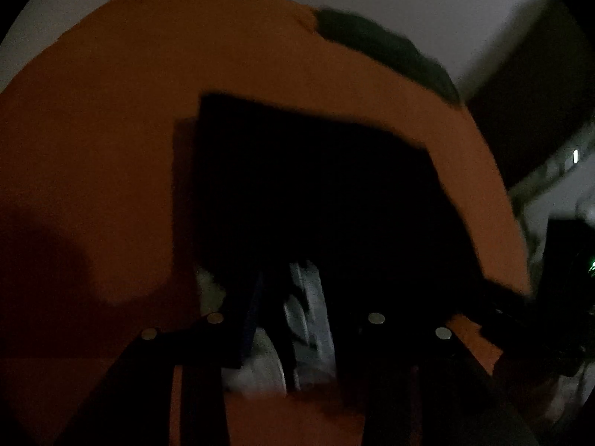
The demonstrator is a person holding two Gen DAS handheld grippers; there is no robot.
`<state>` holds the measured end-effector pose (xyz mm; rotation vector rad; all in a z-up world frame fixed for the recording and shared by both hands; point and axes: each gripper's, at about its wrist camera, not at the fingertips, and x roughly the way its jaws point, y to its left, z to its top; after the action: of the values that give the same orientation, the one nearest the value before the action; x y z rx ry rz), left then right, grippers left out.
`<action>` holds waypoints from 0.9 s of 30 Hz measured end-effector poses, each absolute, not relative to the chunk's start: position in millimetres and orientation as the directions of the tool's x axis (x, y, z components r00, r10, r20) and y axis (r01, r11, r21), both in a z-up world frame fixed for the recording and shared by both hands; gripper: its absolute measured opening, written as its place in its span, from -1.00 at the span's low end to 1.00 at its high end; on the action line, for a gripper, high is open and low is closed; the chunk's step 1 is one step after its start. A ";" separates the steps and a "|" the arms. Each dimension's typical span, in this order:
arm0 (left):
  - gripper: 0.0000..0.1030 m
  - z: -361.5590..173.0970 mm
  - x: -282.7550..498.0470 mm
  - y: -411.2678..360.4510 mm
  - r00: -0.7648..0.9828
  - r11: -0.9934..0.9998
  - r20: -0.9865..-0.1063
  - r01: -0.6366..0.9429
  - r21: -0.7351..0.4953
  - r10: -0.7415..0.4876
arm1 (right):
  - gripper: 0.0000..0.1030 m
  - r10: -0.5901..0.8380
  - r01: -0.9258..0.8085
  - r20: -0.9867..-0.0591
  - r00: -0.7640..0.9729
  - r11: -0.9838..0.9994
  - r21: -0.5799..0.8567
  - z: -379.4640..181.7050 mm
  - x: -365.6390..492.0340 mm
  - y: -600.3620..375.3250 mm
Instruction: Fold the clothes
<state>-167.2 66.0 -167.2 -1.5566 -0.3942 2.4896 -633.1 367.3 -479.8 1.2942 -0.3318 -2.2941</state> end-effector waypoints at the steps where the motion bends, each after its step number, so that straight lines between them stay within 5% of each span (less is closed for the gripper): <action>1: -0.27 -171.3 -157.1 71.8 -0.416 -0.951 -0.861 -0.032 -0.307 0.292 | -0.79 -0.531 0.322 -0.731 -0.428 -0.845 0.426 -482.3 -618.4 349.7; 9: -0.27 -186.6 -134.4 66.3 -0.406 -0.976 -0.887 -0.088 -0.201 0.219 | -0.80 -0.490 0.353 -0.742 -0.457 -0.866 0.355 -515.4 -591.7 302.0; 11: -0.27 -194.6 -139.2 67.2 -0.390 -0.978 -0.897 -0.099 -0.185 0.209 | -1.00 -0.447 0.297 -0.761 -0.471 -0.892 0.340 -525.6 -597.6 314.4; 18: -0.27 -211.8 -150.3 55.0 -0.350 -0.979 -0.915 -0.108 -0.172 0.199 | -1.00 -0.224 -0.056 -0.812 -0.539 -0.952 0.300 -544.6 -597.9 448.9; 20: -0.27 -210.8 -149.9 50.4 -0.348 -0.979 -0.916 -0.111 -0.172 0.201 | -1.00 -0.278 -0.061 -0.804 -0.526 -0.930 0.362 -552.5 -593.8 471.2; 23: -0.27 -201.2 -147.6 46.0 -0.355 -0.975 -0.908 -0.113 -0.192 0.220 | -1.00 -0.224 -0.005 -0.809 -0.543 -0.963 0.270 -537.1 -590.1 447.1; 27: -0.26 -199.3 -148.6 52.1 -0.347 -0.969 -0.907 -0.150 -0.198 0.239 | -1.00 -0.371 0.151 -0.771 -0.518 -0.927 0.344 -523.3 -586.5 408.5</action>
<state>-148.6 52.1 -199.3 -1.6348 -0.1163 2.3975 -586.5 408.5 -523.3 1.3412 -0.3374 -2.4784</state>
